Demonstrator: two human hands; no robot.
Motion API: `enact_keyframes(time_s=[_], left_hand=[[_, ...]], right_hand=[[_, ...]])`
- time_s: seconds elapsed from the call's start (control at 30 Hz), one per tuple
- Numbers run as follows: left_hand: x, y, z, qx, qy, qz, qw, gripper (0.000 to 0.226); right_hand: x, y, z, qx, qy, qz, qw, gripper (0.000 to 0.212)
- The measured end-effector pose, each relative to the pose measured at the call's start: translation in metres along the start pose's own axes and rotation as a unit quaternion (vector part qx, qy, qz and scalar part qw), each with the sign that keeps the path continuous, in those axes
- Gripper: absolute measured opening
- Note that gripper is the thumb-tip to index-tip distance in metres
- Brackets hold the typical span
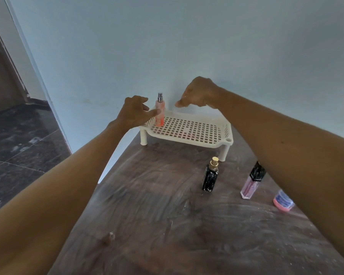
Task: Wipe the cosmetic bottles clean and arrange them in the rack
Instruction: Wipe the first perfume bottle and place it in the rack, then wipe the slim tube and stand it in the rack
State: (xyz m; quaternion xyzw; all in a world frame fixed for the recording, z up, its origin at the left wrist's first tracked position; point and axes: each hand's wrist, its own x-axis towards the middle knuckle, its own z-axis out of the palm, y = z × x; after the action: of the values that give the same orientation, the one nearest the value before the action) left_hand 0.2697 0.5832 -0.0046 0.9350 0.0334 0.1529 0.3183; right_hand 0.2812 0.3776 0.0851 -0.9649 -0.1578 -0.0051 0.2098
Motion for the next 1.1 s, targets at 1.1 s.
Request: enact_keyframes(time_s=[1.1], left_hand=[[-0.267,0.313,0.203,-0.141,-0.015,0.233,0.962,0.047]], right_hand=[[-0.390,0.257,-0.028,0.371,0.326,0.227,0.840,0.020]])
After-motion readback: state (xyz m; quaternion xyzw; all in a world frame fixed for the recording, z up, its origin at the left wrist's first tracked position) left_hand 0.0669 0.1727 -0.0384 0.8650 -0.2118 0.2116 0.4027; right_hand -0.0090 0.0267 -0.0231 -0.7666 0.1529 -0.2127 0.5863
